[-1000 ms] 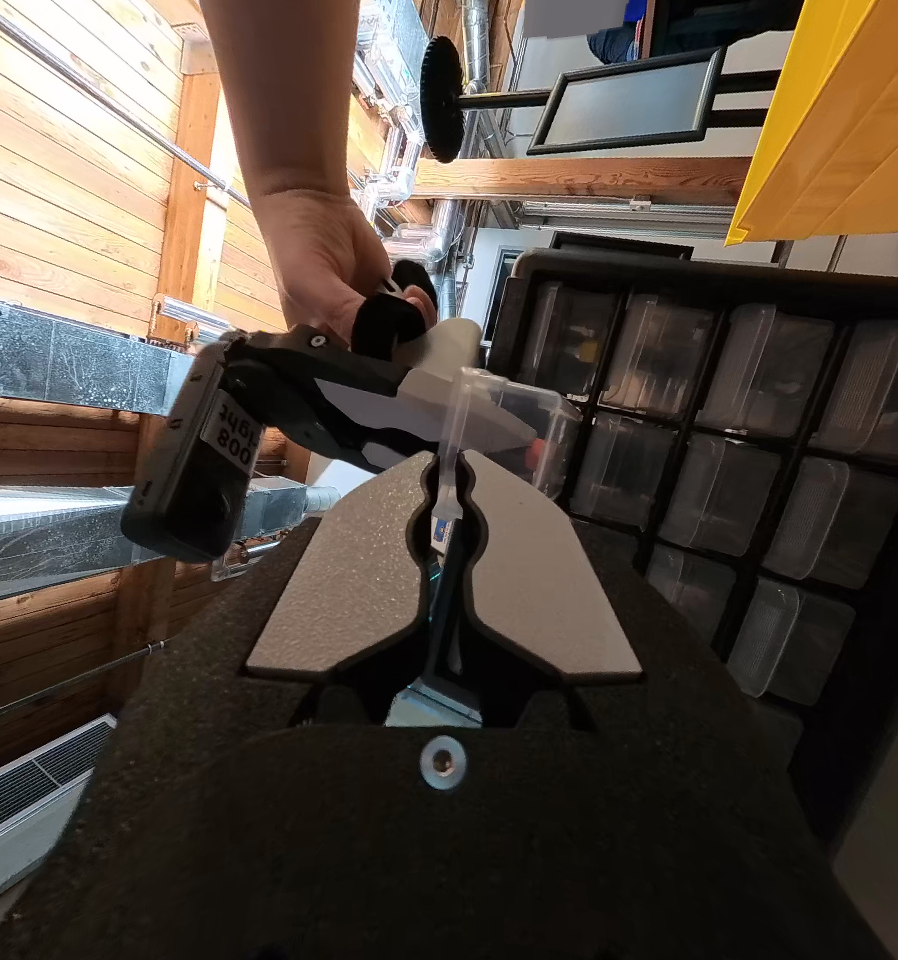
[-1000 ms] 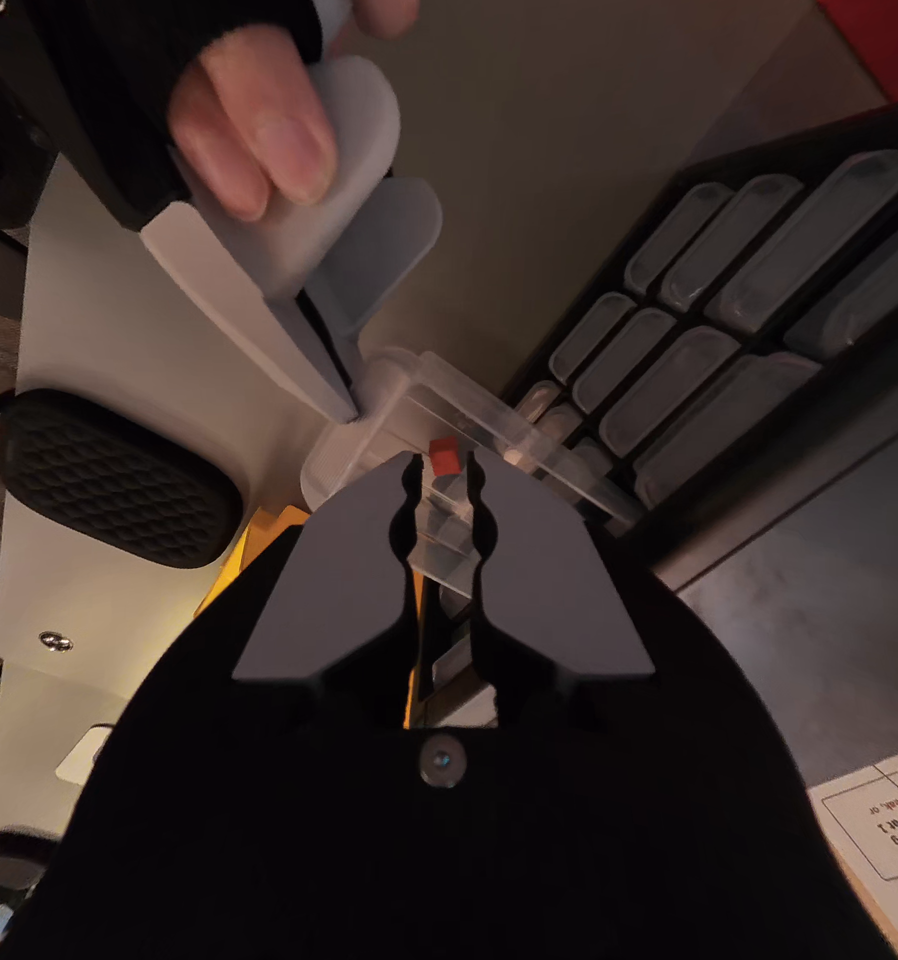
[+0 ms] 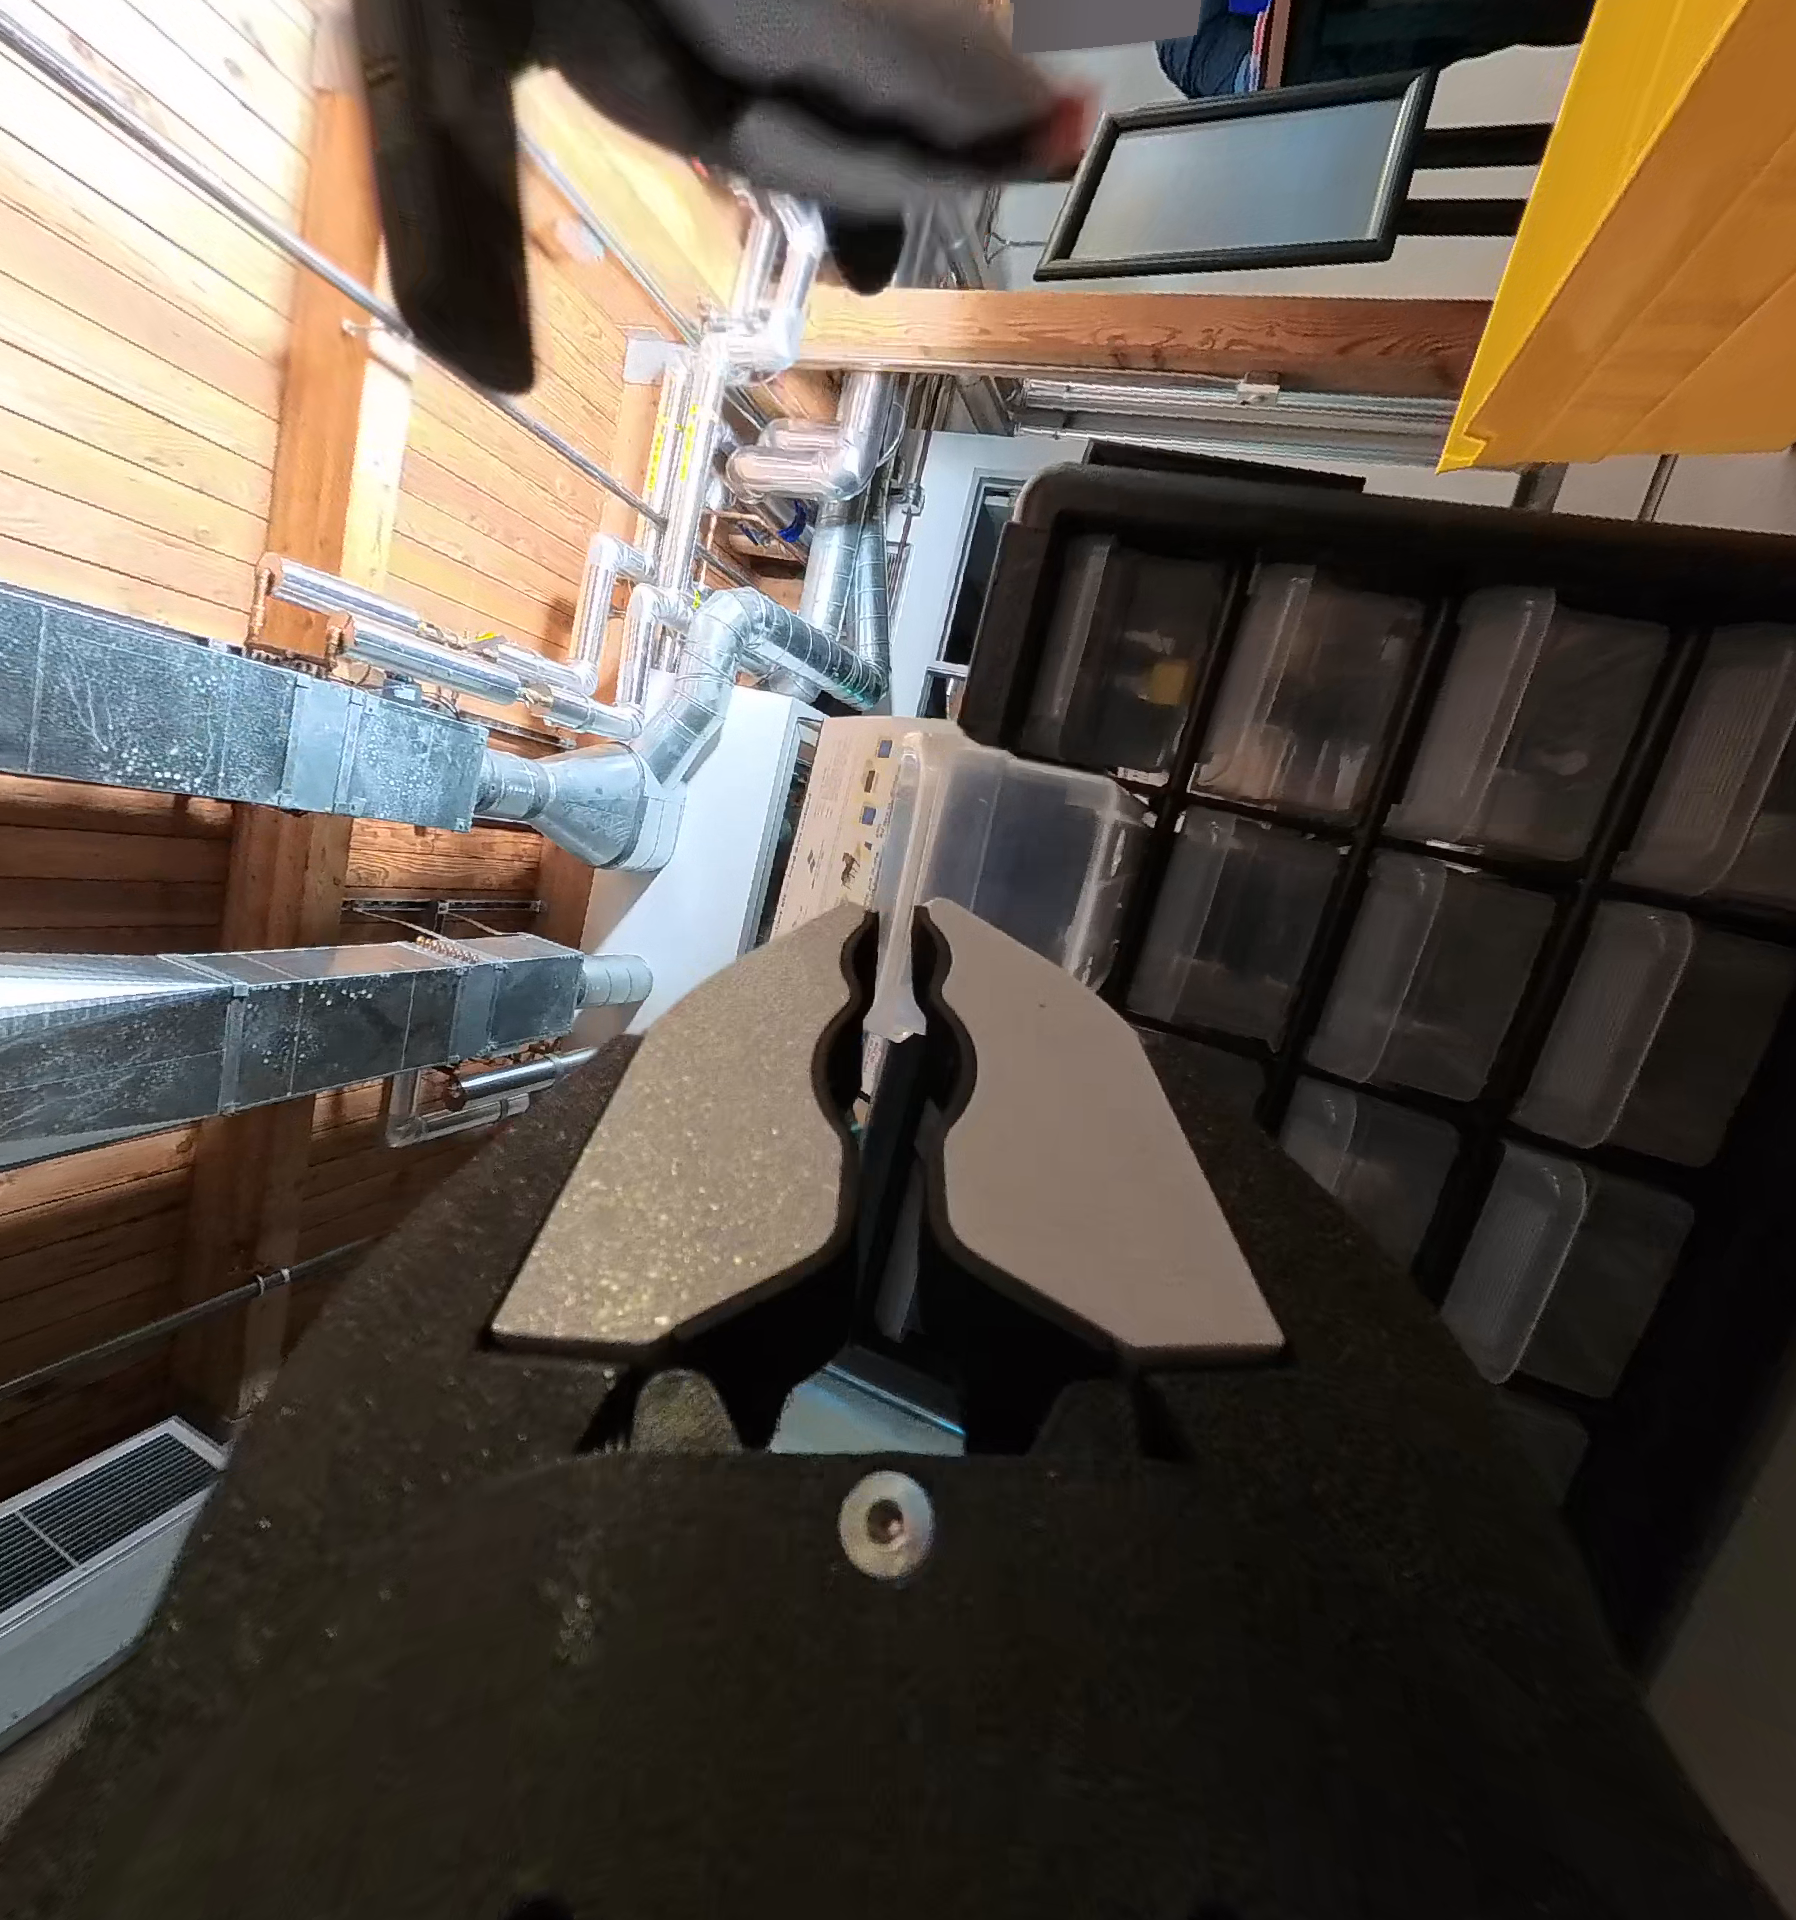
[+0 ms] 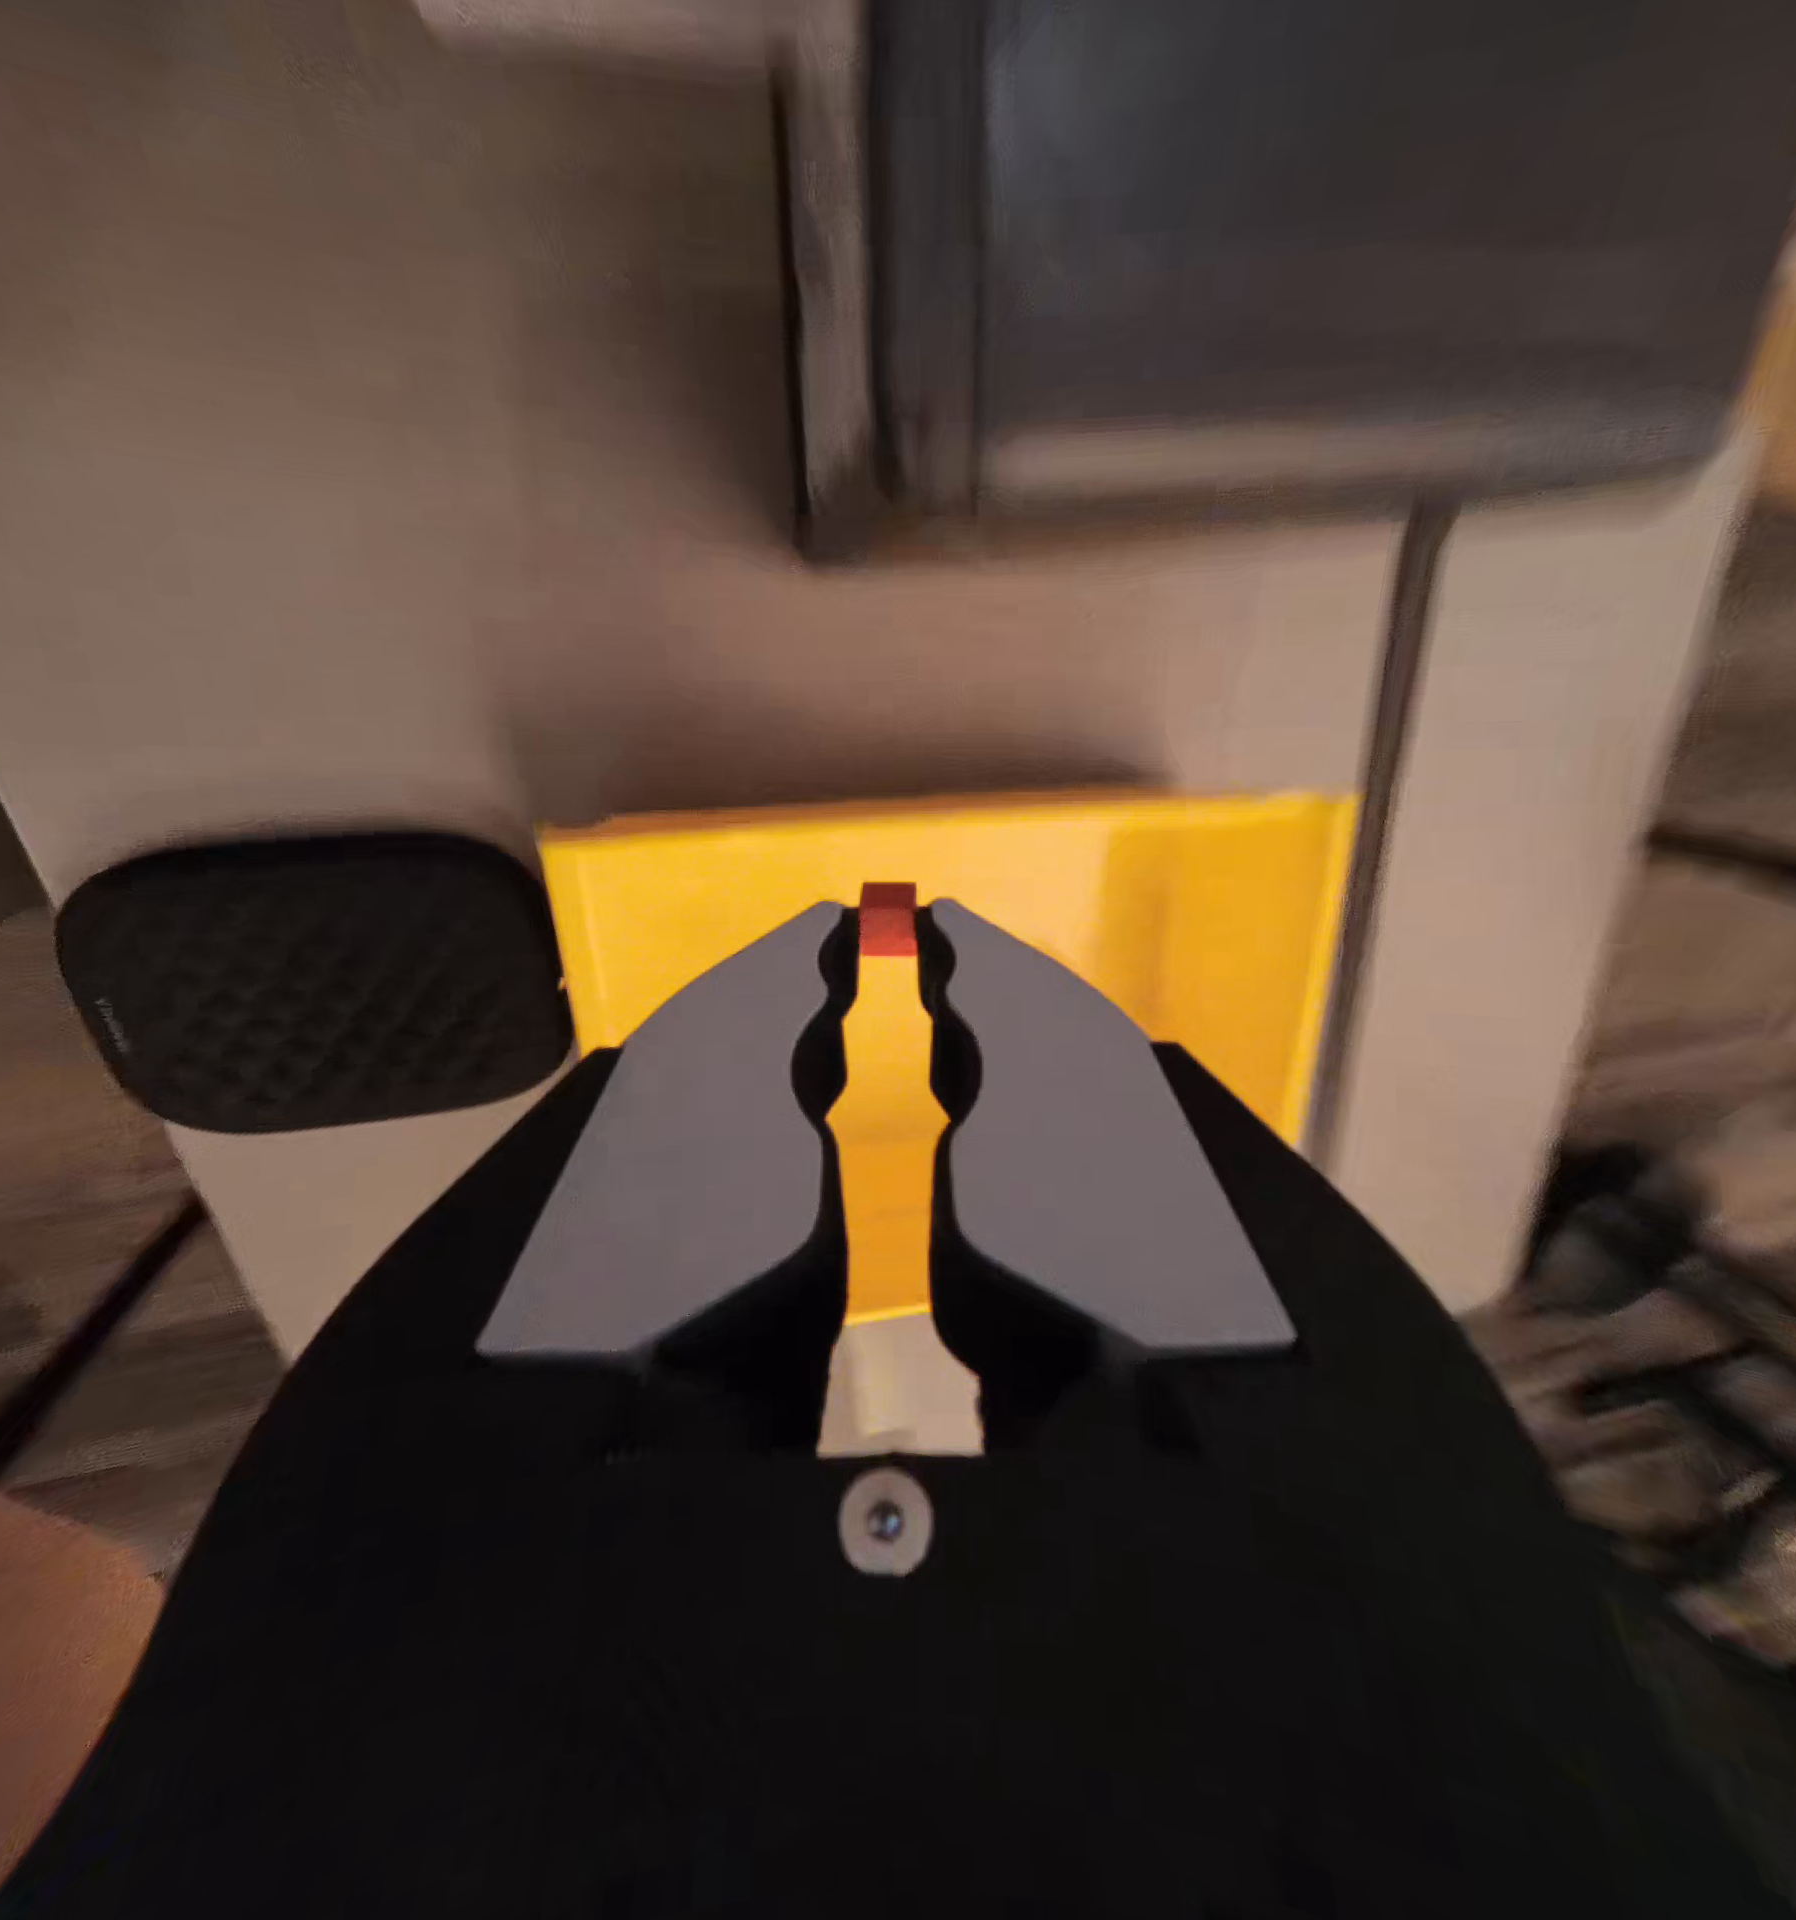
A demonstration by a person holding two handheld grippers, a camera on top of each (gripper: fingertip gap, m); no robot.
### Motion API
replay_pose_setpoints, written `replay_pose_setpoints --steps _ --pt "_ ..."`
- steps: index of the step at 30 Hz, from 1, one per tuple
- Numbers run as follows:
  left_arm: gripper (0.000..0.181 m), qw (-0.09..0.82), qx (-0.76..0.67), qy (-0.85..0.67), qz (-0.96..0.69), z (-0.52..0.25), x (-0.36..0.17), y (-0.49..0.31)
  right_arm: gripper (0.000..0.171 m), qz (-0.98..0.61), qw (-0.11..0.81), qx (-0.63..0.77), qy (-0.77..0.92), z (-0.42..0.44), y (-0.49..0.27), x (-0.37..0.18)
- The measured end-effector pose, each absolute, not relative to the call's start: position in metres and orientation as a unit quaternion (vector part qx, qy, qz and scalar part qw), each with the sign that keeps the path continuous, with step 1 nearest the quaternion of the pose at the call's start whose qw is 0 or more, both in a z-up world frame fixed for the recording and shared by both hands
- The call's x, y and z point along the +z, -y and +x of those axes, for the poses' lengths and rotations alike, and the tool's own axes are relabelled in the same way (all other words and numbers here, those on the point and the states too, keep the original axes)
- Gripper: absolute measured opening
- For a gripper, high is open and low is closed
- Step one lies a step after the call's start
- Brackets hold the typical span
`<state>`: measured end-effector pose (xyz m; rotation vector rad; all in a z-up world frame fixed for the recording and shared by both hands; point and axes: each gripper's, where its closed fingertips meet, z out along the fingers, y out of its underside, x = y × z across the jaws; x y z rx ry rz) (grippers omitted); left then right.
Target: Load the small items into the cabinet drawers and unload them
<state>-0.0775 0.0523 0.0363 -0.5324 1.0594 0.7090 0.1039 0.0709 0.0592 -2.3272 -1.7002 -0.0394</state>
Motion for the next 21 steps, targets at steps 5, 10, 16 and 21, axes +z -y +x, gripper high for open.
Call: replay_pose_setpoints --steps 5,10,16,21 --pt "0.006 0.76 0.334 -0.496 -0.256 -0.073 0.035 -0.064 0.012 -0.884 0.031 0.01 0.467 0.188 -0.059 -0.059" --pt "0.006 0.749 0.343 -0.499 -0.268 -0.064 0.035 -0.084 0.012 -0.907 -0.014 -0.019 0.421 0.221 -0.057 -0.123" --pt "0.006 0.738 0.348 -0.499 -0.292 -0.058 0.034 -0.108 0.012 -0.918 0.027 0.014 0.396 0.22 -0.075 -0.138" --pt "0.007 0.728 0.343 -0.505 -0.313 -0.054 0.034 -0.121 0.012 -0.914 0.014 0.009 0.405 0.224 -0.073 -0.152"
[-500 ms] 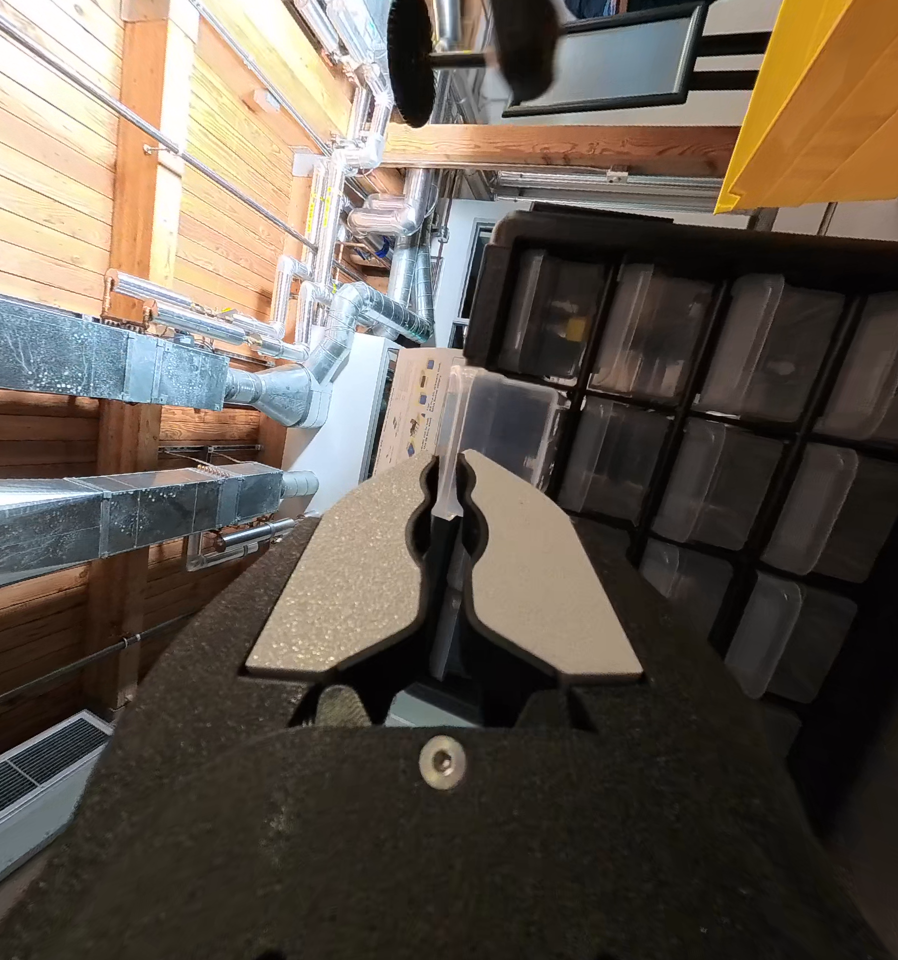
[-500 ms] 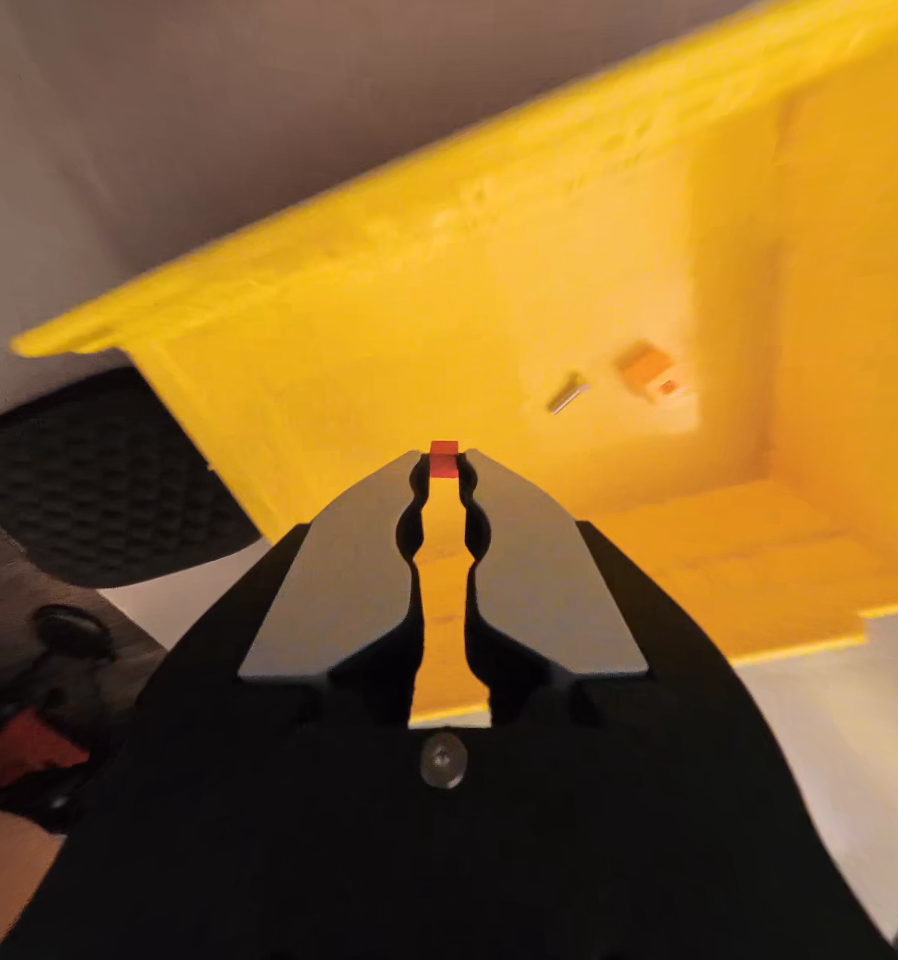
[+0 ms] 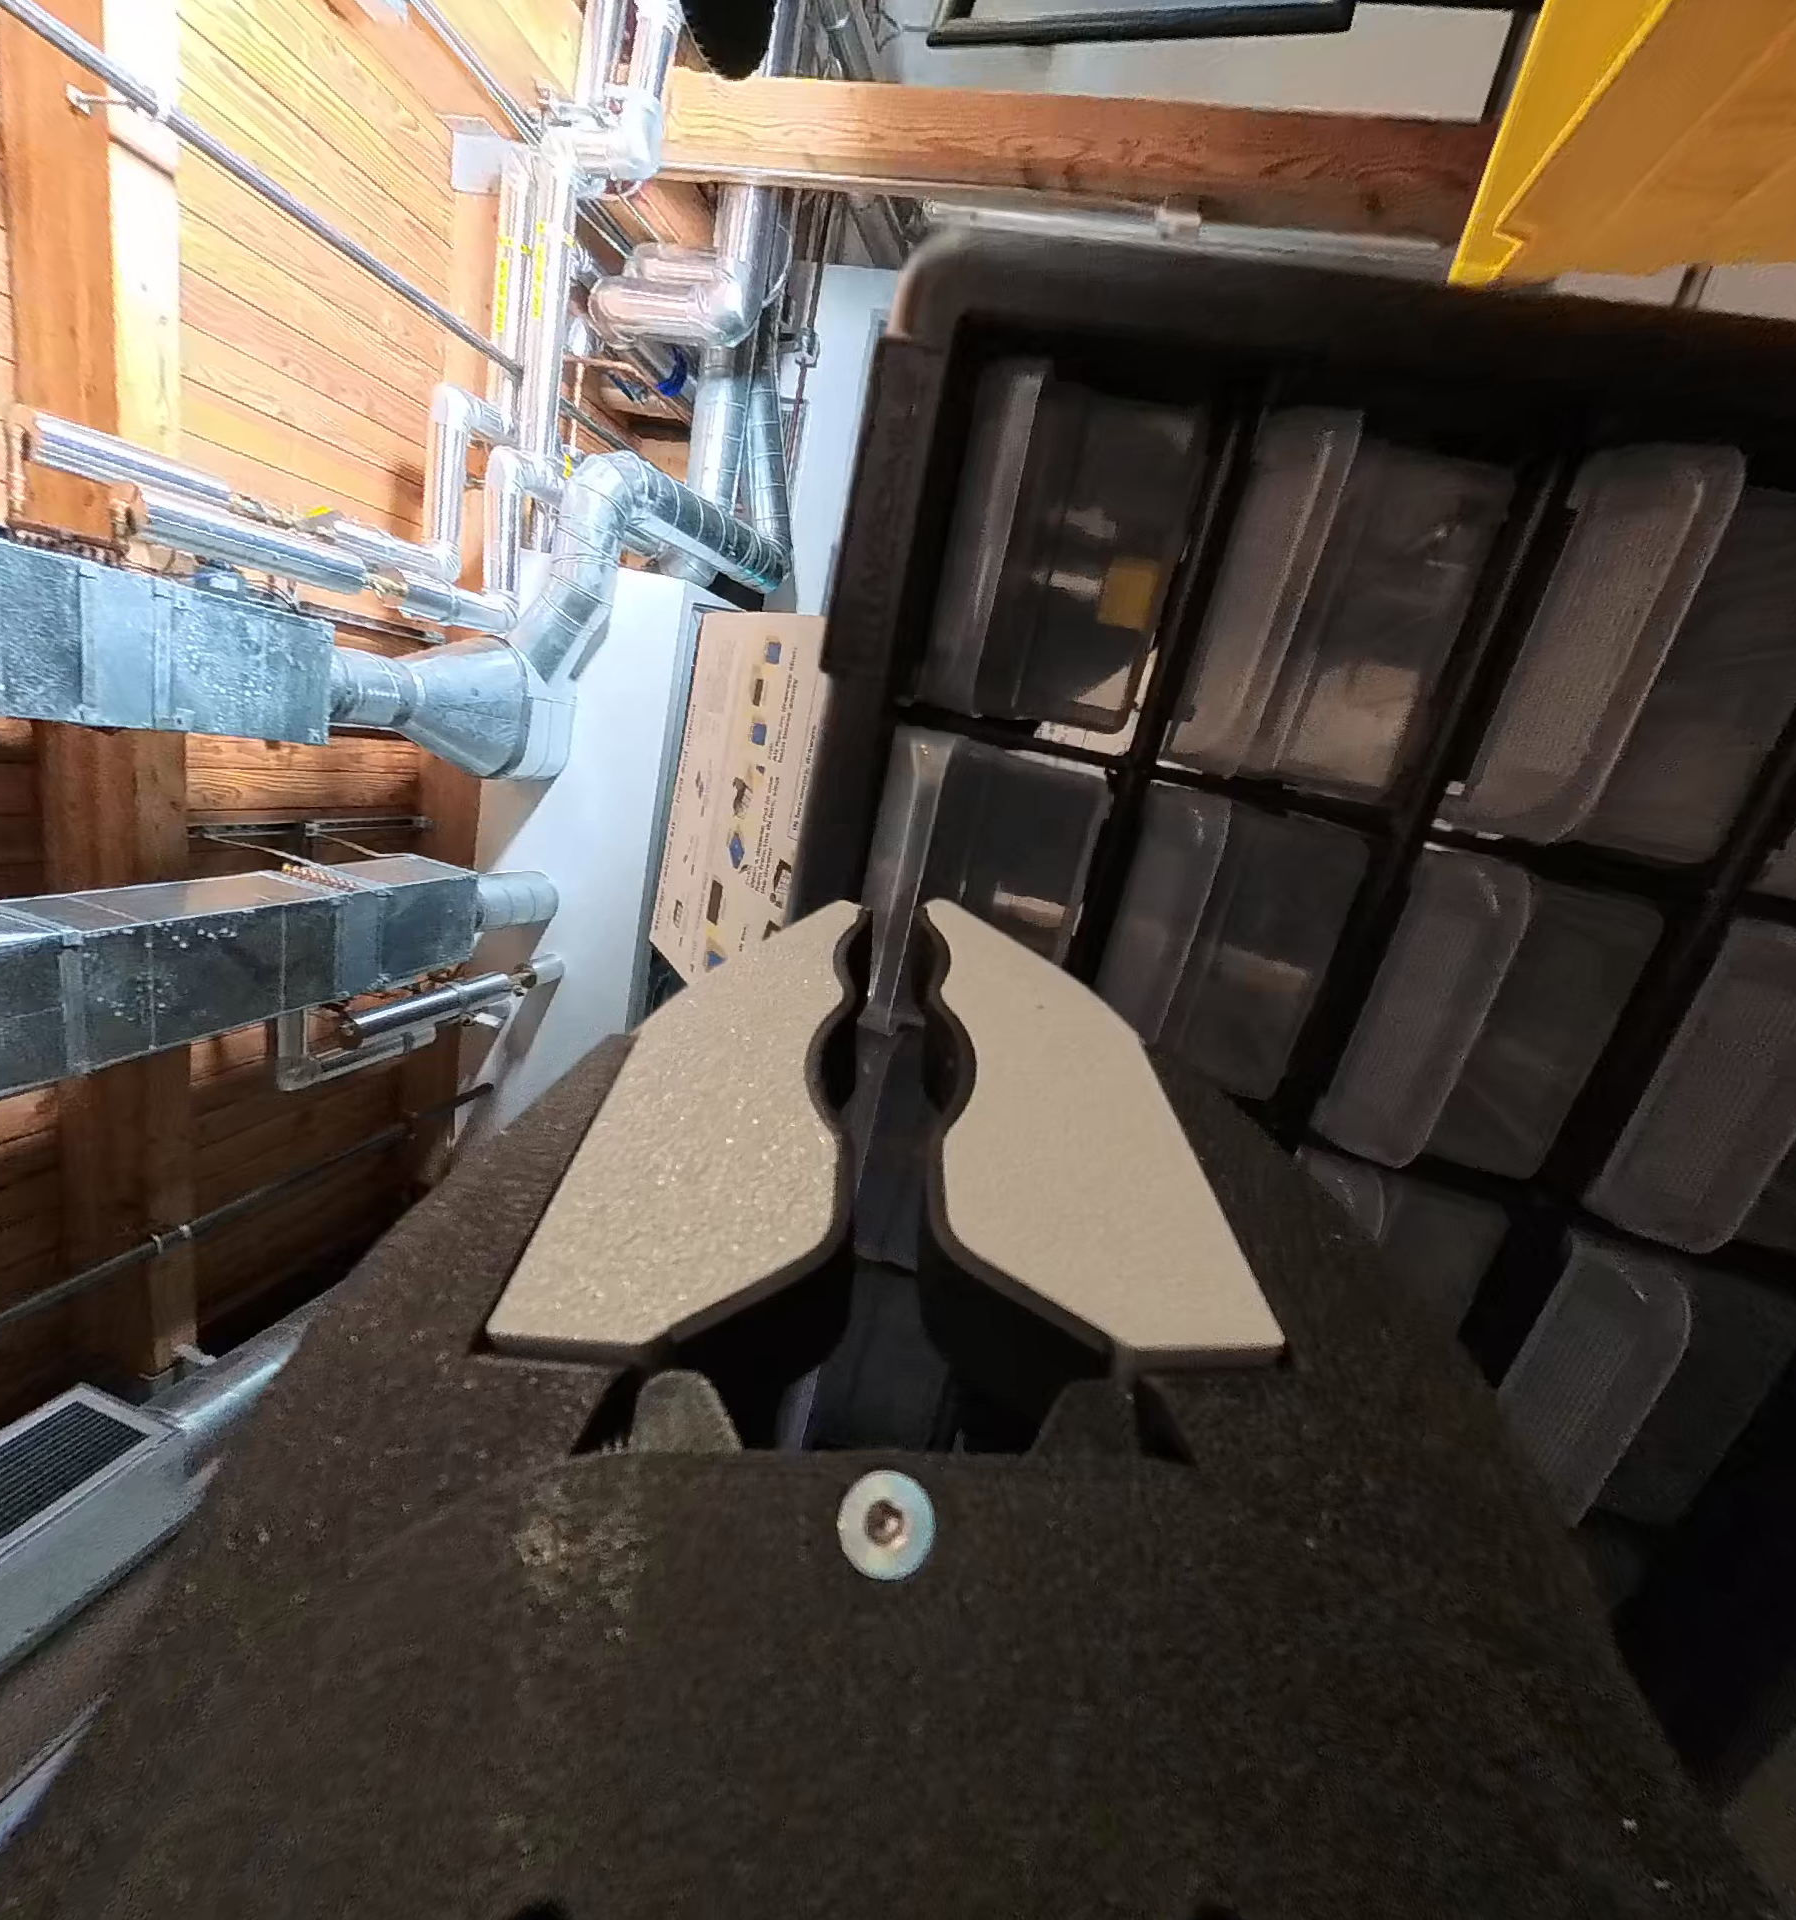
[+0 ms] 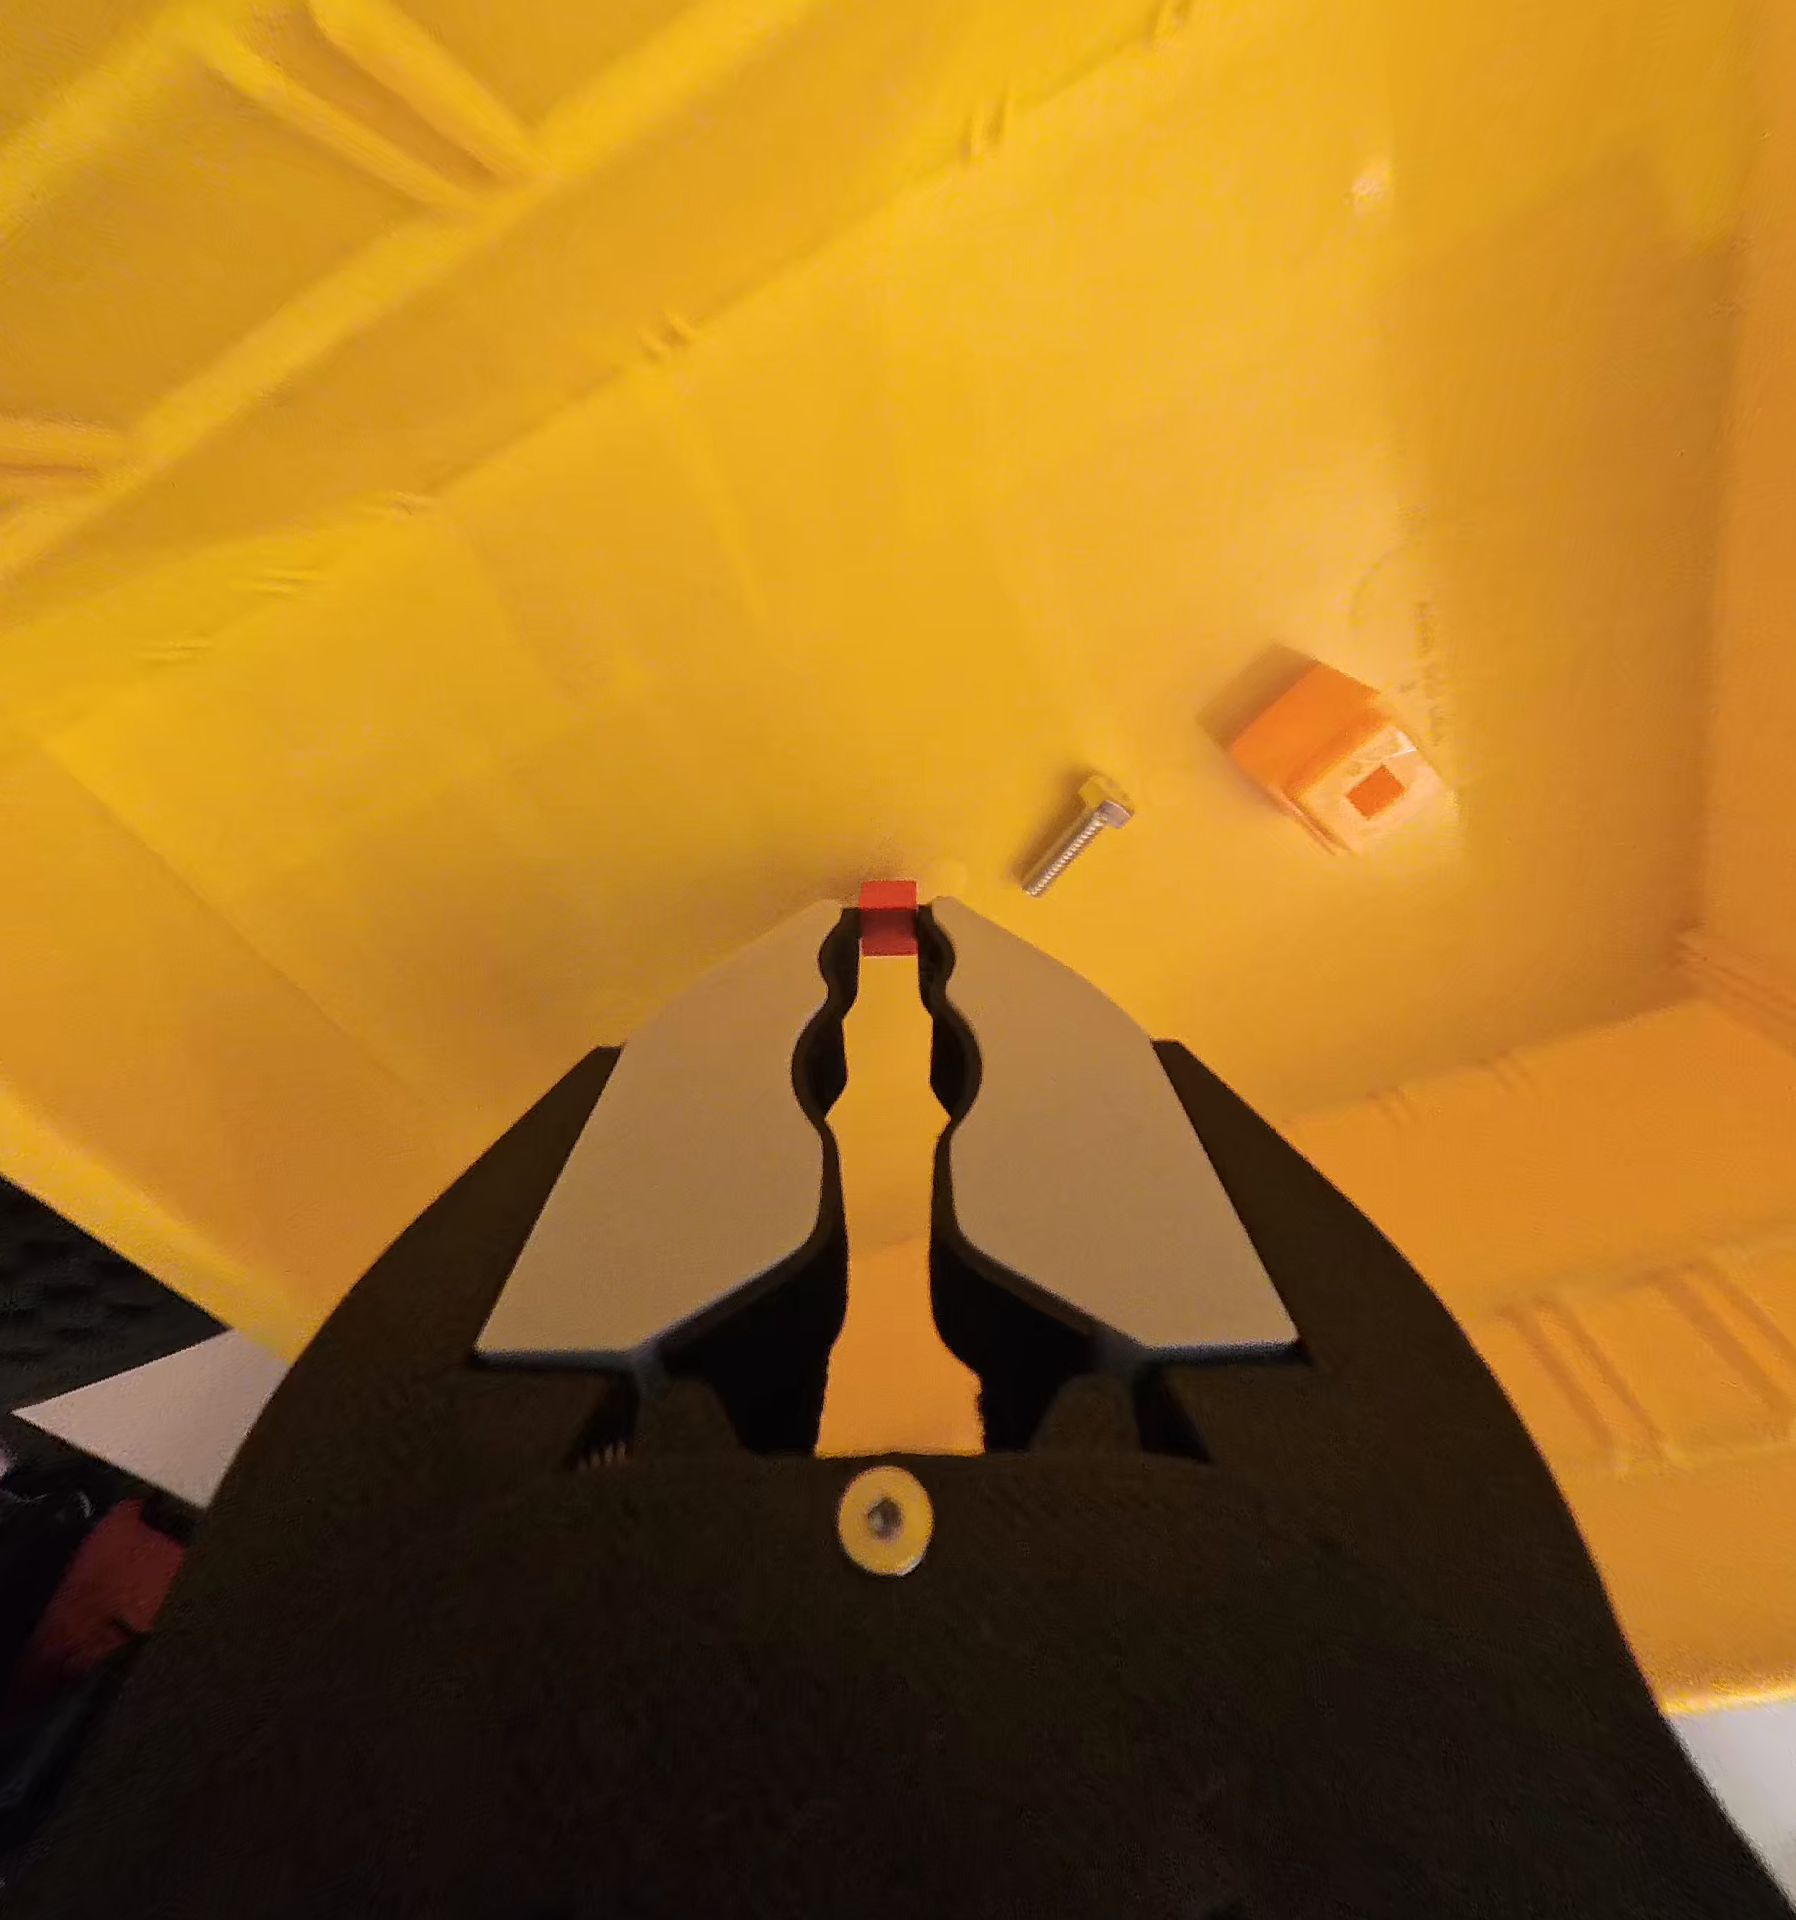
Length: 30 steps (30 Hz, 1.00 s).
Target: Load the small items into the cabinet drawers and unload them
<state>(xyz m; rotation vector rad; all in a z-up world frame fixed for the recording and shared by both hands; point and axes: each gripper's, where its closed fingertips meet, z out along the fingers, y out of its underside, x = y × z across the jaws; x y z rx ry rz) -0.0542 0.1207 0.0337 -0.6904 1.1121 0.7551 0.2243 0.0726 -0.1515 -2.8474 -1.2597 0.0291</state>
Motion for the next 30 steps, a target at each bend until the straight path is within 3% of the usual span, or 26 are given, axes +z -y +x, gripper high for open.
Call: replay_pose_setpoints --steps 9,17,30 --pt "0.007 0.726 0.358 -0.502 -0.305 -0.052 0.033 -0.131 0.02 -0.917 0.037 0.007 0.396 0.223 -0.071 -0.156" --pt "0.012 0.755 0.33 -0.519 -0.229 -0.02 0.031 -0.084 0.024 -0.909 0.147 -0.007 0.389 0.215 -0.071 -0.11" --pt "0.011 0.734 0.378 -0.521 -0.218 0.005 0.031 -0.114 0.024 -0.881 0.211 -0.036 0.422 0.193 -0.045 -0.06"
